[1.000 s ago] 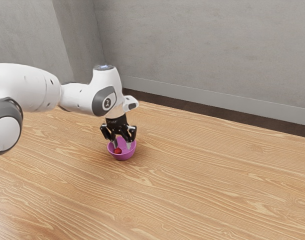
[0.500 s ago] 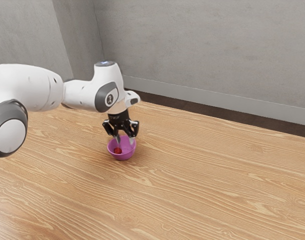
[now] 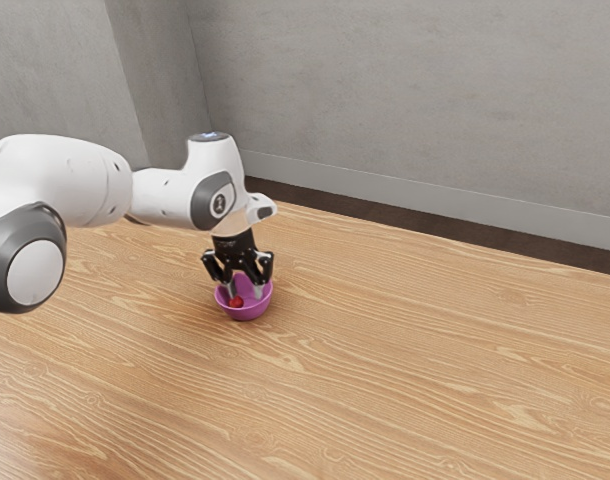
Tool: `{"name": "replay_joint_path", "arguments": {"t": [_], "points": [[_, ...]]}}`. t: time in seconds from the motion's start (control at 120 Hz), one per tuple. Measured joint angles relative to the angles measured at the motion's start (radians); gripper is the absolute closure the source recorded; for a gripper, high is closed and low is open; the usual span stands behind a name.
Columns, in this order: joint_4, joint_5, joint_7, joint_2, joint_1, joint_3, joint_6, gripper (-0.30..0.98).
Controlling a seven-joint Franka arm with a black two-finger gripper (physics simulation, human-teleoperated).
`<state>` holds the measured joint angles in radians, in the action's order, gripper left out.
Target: Take strawberry from the bowl
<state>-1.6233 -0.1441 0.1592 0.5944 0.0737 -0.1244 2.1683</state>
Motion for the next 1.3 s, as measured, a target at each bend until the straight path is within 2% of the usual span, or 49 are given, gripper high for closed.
{"name": "replay_joint_path", "arguments": {"t": [0.158, 0.217, 0.467, 0.608, 0.95, 1.1, 1.183, 1.3], "points": [[-0.002, -0.009, -0.005, 0.012, 0.000, 0.000, 0.001, 0.35], [-0.002, -0.011, -0.007, 0.019, 0.000, 0.000, 0.003, 0.27], [-0.002, -0.017, -0.013, 0.025, -0.002, 0.000, 0.004, 0.47], [-0.001, -0.015, -0.015, 0.022, -0.007, 0.000, 0.002, 0.54], [0.018, 0.001, -0.010, -0.033, -0.007, -0.002, -0.010, 0.63], [0.077, 0.007, -0.004, -0.071, 0.073, -0.004, -0.015, 0.65], [0.124, 0.006, 0.001, -0.024, 0.126, -0.001, -0.015, 0.66], [0.130, -0.002, 0.009, 0.067, 0.143, 0.022, -0.010, 0.67]]}}
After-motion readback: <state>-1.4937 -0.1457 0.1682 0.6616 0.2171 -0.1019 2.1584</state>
